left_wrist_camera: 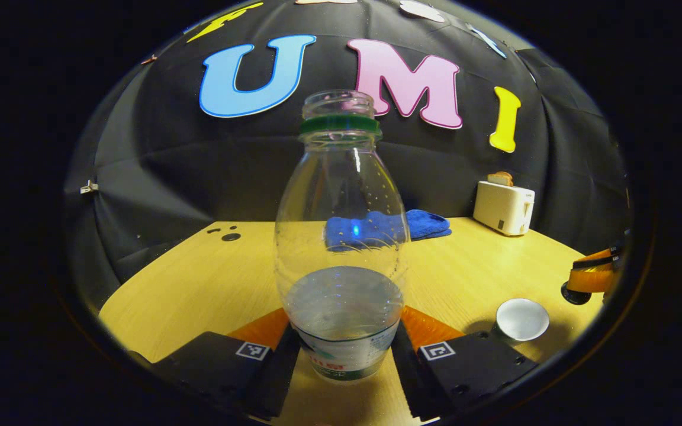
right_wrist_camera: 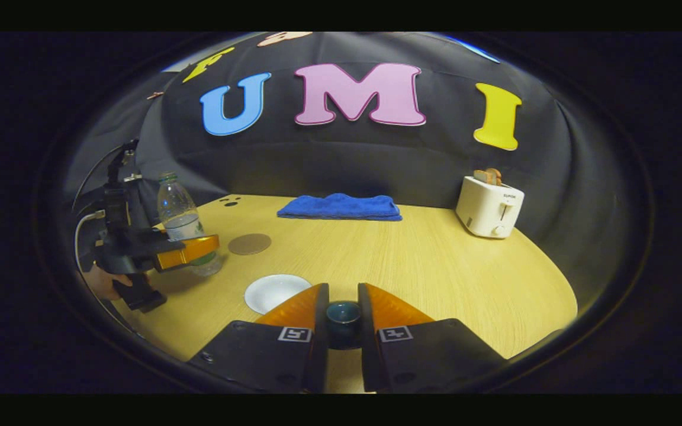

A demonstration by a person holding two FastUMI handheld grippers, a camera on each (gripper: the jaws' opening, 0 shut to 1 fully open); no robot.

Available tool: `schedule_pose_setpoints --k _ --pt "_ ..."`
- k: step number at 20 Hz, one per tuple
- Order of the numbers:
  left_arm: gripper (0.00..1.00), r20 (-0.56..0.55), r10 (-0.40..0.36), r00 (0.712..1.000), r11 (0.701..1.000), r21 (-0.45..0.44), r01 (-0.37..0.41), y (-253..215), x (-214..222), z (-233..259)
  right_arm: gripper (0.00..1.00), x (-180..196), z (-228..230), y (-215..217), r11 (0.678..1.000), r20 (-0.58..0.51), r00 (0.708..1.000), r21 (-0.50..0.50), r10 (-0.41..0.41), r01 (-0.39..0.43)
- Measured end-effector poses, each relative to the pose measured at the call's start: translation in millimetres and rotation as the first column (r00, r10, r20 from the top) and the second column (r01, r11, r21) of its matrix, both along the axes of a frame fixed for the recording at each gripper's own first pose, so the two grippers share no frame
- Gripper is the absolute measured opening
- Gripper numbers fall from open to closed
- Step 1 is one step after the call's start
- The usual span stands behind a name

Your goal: Open the teacup lid with one hand, grasp the water bottle and pour water into the teacup with the other hand; after pouring, place the water bottle on the coaster and then close the teacup lid.

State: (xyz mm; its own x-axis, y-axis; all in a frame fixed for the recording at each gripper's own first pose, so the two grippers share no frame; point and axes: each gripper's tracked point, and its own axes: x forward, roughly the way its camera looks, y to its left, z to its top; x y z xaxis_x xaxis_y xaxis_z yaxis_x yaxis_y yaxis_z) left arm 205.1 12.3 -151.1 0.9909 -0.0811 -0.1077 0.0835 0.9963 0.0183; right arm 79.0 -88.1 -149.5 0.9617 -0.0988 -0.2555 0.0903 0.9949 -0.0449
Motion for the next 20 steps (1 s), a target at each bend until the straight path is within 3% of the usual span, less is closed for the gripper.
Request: schedule_pose_setpoints --k 2,3,5,6,8,9,10,11,12,13,15,17,18,20 --pt "0.80 -0.001 0.005 1.000 0.998 0.070 -0.005 3 -7 5 0.26 -2 -3 -6 1.000 -0.006 1.000 0.000 -0.004 0.004" --pt "0.76 0.005 -0.006 1.000 0.994 0.108 0.006 4 -9 11 0.27 -2 -3 -10 1.000 -0.005 1.000 0.001 -0.008 0.008" --pt "0.71 -0.005 -0.018 1.000 0.973 0.232 0.019 5 -13 18 0.22 -4 0 -18 1.000 0.008 1.000 0.008 -0.019 0.019" --pt "0.75 -0.012 -0.018 1.000 0.953 0.303 0.021 8 -13 21 0.22 -7 0 -21 1.000 0.007 1.000 0.009 -0.024 0.024" --pt "0.75 -0.019 -0.035 0.999 0.845 0.534 0.040 6 -12 32 0.27 -16 0 -29 1.000 0.009 1.000 0.010 -0.028 0.028" --pt "0.75 -0.034 -0.045 0.998 0.808 0.586 0.056 3 -11 30 0.31 -18 2 -29 1.000 0.023 1.000 0.023 -0.019 0.019" --pt "0.75 -0.041 -0.057 0.998 0.767 0.638 0.070 0 -10 27 0.27 -19 4 -31 0.999 0.033 0.999 0.035 -0.019 0.018" --pt "0.75 -0.055 -0.080 0.995 0.708 0.700 0.096 -8 -8 24 0.22 -24 2 -35 0.999 0.031 0.999 0.030 -0.021 0.020" --pt "0.80 -0.073 -0.096 0.993 0.659 0.743 0.118 -15 -7 18 0.27 -27 -1 -41 1.000 0.025 0.999 0.016 -0.025 0.024" --pt "0.75 -0.090 -0.111 0.990 0.624 0.769 0.140 -21 -7 13 0.26 -30 -1 -44 1.000 0.023 0.999 0.010 -0.025 0.025" --pt "0.75 -0.130 -0.138 0.982 0.554 0.812 0.185 -31 -5 2 0.22 -34 -2 -49 0.999 0.020 0.999 0.009 -0.032 0.032" --pt "0.76 -0.154 -0.141 0.978 0.474 0.857 0.203 -34 -3 -6 0.26 -38 -4 -54 0.999 0.014 0.999 0.007 -0.038 0.038" --pt "0.76 -0.175 -0.139 0.975 0.438 0.872 0.219 -35 0 -8 0.22 -38 -4 -56 0.999 0.016 0.999 0.007 -0.040 0.040" --pt "0.75 -0.207 -0.138 0.969 0.391 0.887 0.245 -36 2 -16 0.27 -40 -4 -57 0.999 0.020 0.999 0.016 -0.041 0.041"
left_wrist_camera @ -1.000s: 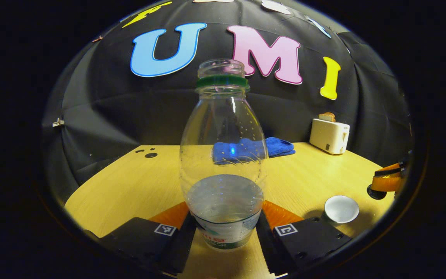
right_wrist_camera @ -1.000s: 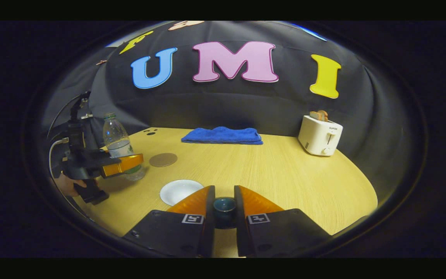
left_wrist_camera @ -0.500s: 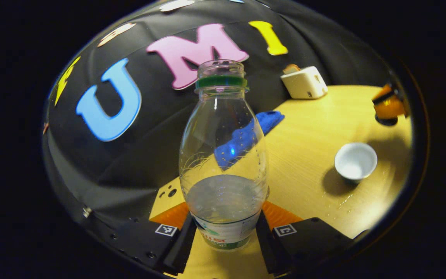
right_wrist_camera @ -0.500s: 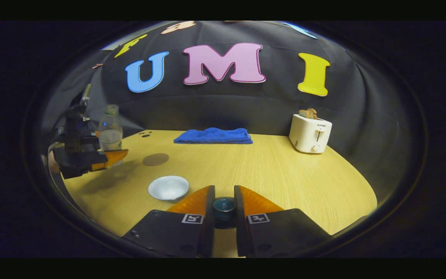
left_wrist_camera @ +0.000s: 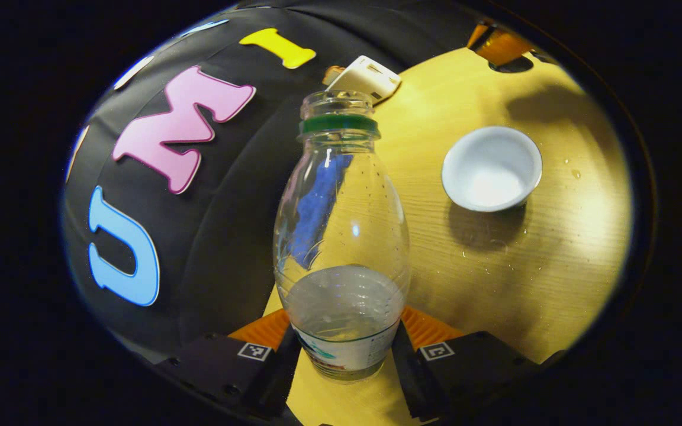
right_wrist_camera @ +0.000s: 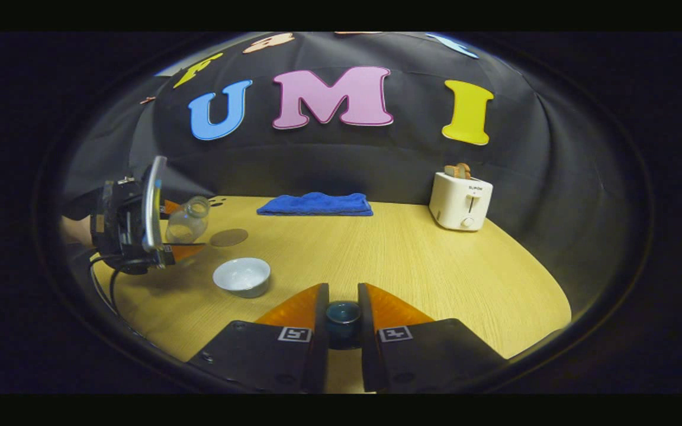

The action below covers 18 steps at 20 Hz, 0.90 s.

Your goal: Open the teacup lid with one hand, grasp the water bottle and pour water into the teacup with the other hand; after pouring, place the water bottle on the coaster and then close the teacup lid.

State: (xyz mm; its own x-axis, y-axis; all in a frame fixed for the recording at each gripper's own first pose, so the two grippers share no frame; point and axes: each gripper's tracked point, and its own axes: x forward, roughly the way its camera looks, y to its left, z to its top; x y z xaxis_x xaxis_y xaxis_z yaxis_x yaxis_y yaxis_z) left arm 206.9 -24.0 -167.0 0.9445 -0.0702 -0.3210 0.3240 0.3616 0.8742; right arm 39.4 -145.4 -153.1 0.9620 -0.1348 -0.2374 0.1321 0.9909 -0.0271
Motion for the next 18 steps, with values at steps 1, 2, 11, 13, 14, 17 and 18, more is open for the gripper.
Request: schedule_pose_setpoints --k 1,2,11,13,14,17,18 --pt "0.76 -0.007 -0.007 1.000 1.000 0.024 0.008 -1 2 -2 0.27 0 1 0 1.000 0.002 1.000 0.006 -0.002 0.002" --pt "0.75 -0.019 -0.010 1.000 0.998 0.054 0.011 -1 4 -4 0.27 -2 1 0 1.000 0.005 1.000 0.009 -0.002 0.002" --pt "0.76 -0.075 -0.082 0.994 0.939 0.329 0.102 -7 10 -9 0.22 -9 -5 -6 1.000 0.007 1.000 0.022 -0.020 0.020" --pt "0.76 -0.089 -0.092 0.992 0.922 0.370 0.118 -8 12 -11 0.27 -11 -8 -9 0.999 0.002 1.000 0.031 -0.028 0.028" --pt "0.75 -0.091 -0.097 0.991 0.909 0.397 0.125 -7 15 -10 0.27 -13 -10 -11 0.999 -0.001 0.999 0.033 -0.035 0.035" --pt "0.75 -0.106 -0.108 0.988 0.874 0.463 0.145 -5 16 -14 0.26 -16 -12 -11 0.998 0.003 1.000 0.047 -0.029 0.029" --pt "0.75 -0.109 -0.110 0.988 0.864 0.481 0.150 -5 16 -13 0.26 -17 -14 -11 0.999 0.000 1.000 0.041 -0.028 0.028"
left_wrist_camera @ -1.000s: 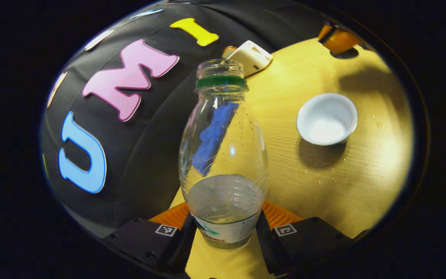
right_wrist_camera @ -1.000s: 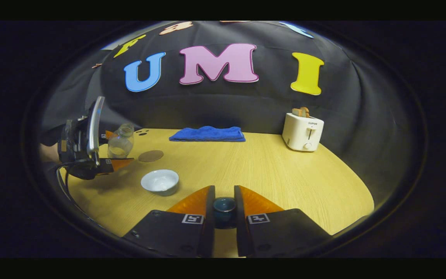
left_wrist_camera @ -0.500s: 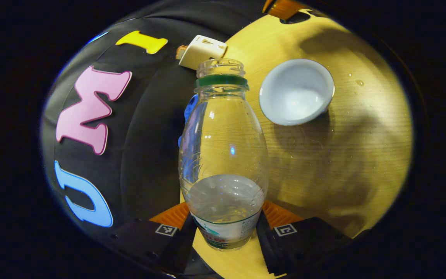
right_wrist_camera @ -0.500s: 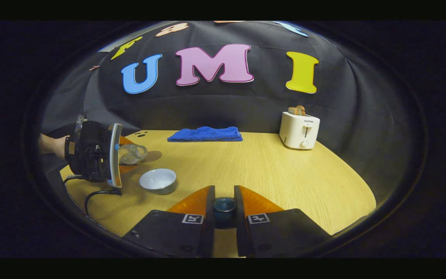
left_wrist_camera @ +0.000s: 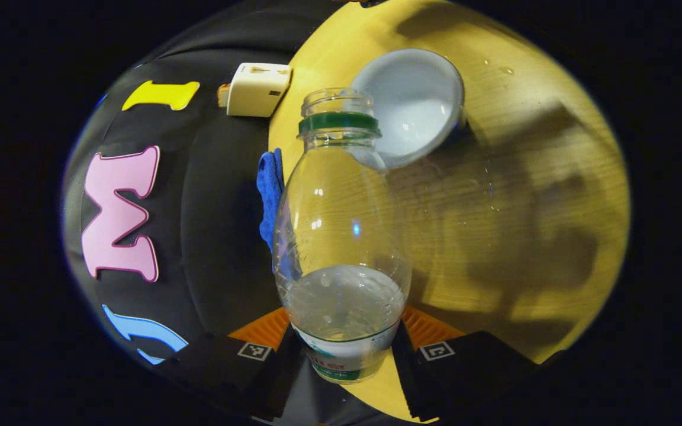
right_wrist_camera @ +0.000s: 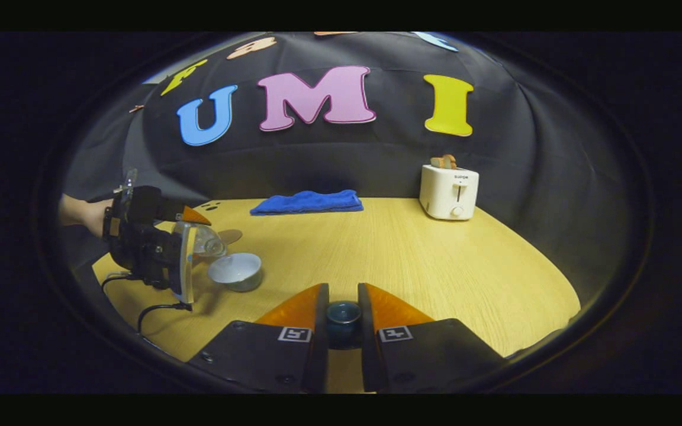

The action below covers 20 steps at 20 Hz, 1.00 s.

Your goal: Open the teacup lid with one hand, grasp the water bottle and pour water into the teacup with the other hand; after pouring, place the water bottle on the coaster and then close the teacup lid.

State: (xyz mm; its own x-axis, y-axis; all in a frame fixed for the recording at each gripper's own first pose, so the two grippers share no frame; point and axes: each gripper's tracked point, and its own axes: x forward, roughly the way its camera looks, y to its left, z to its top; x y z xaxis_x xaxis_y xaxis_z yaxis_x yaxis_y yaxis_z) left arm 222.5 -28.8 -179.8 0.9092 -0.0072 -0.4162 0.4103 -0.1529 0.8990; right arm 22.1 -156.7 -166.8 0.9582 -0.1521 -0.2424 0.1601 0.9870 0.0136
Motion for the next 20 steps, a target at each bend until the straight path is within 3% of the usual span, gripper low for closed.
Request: schedule_pose_setpoints --k 3,4,5,10,14,15,16,17,20 --pt "0.76 0.012 -0.034 0.999 0.998 0.055 0.033 -4 2 0 0.27 -2 -1 3 1.000 -0.004 1.000 -0.007 0.013 -0.013" --pt "0.75 0.018 -0.040 0.999 0.997 0.070 0.039 -5 2 3 0.22 -2 -1 4 1.000 -0.007 1.000 -0.008 0.011 -0.011" --pt "0.76 0.028 -0.049 0.998 0.995 0.088 0.046 -5 3 6 0.31 -3 -3 5 1.000 -0.012 1.000 -0.005 0.010 -0.010" --pt "0.76 0.042 -0.069 0.997 0.983 0.174 0.061 -1 8 16 0.22 -3 -3 12 1.000 -0.008 1.000 0.015 0.017 -0.017" --pt "0.75 0.049 -0.086 0.995 0.970 0.233 0.073 -1 11 24 0.27 -3 -4 14 1.000 -0.006 1.000 0.026 0.015 -0.015" --pt "0.71 0.052 -0.095 0.994 0.967 0.243 0.080 -2 11 26 0.26 -4 -4 15 0.999 -0.005 1.000 0.029 0.014 -0.014" --pt "0.76 0.056 -0.099 0.993 0.963 0.256 0.082 -2 12 29 0.22 -4 -3 15 0.999 -0.002 1.000 0.032 0.013 -0.013" --pt "0.75 0.057 -0.107 0.993 0.959 0.268 0.088 -3 12 30 0.26 -6 -3 15 0.999 -0.001 1.000 0.032 0.012 -0.012" --pt "0.76 0.055 -0.125 0.991 0.949 0.298 0.103 -7 13 34 0.26 -9 -2 15 0.999 0.003 1.000 0.033 0.008 -0.008"
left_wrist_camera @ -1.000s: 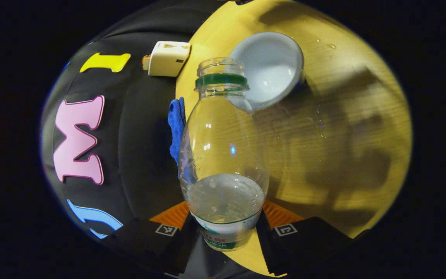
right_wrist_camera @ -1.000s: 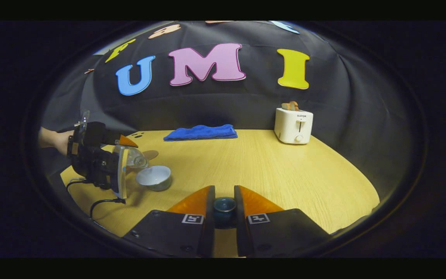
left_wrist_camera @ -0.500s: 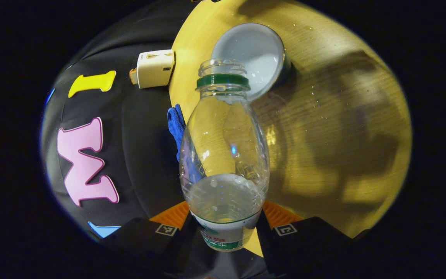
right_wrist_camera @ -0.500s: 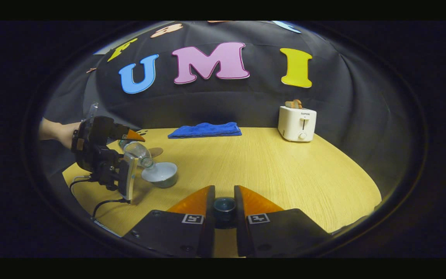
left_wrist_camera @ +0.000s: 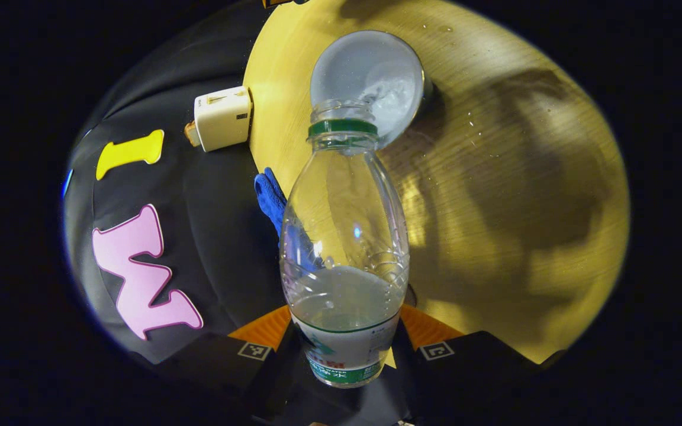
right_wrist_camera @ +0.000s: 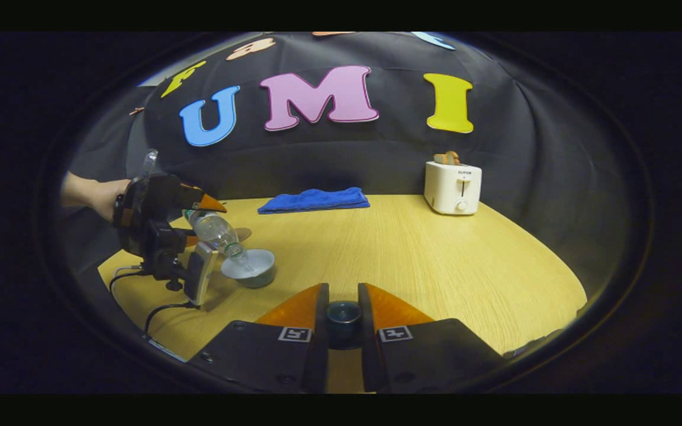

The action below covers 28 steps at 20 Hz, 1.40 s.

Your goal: Open the teacup lid with one hand, grasp the water bottle and pour water into the teacup with the other hand; after pouring, place the water bottle on the coaster and then close the teacup lid.

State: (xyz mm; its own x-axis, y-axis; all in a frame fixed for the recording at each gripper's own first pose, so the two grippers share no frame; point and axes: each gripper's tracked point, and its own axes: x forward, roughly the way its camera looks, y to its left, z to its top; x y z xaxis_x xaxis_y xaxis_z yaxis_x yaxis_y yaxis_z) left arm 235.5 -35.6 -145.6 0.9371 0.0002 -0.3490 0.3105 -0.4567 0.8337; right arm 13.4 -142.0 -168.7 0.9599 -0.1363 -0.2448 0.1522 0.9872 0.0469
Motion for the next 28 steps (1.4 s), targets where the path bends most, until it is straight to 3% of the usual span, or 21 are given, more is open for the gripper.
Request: schedule_pose_setpoints --k 8,9,11,12,13,28 --pt "0.75 0.024 -0.033 0.999 0.998 0.051 0.032 1 -7 21 0.27 -2 3 -1 0.999 0.008 1.000 0.031 -0.014 0.014" --pt "0.75 0.028 -0.034 0.999 0.998 0.056 0.033 0 -6 20 0.22 -3 3 0 0.999 0.009 1.000 0.033 -0.016 0.016" --pt "0.76 0.035 -0.037 0.999 0.997 0.065 0.035 0 -6 23 0.27 -3 4 0 0.999 0.011 1.000 0.035 -0.018 0.017" --pt "0.76 0.038 -0.043 0.998 0.997 0.070 0.041 -1 -7 25 0.22 -2 4 1 0.999 0.010 1.000 0.035 -0.017 0.017" --pt "0.76 0.040 -0.048 0.998 0.996 0.076 0.044 -2 -7 25 0.26 -3 5 2 0.999 0.010 1.000 0.035 -0.016 0.015" --pt "0.76 0.051 -0.103 0.993 0.975 0.201 0.090 -14 -10 52 0.27 6 19 9 0.999 0.028 0.999 0.037 0.018 -0.019"
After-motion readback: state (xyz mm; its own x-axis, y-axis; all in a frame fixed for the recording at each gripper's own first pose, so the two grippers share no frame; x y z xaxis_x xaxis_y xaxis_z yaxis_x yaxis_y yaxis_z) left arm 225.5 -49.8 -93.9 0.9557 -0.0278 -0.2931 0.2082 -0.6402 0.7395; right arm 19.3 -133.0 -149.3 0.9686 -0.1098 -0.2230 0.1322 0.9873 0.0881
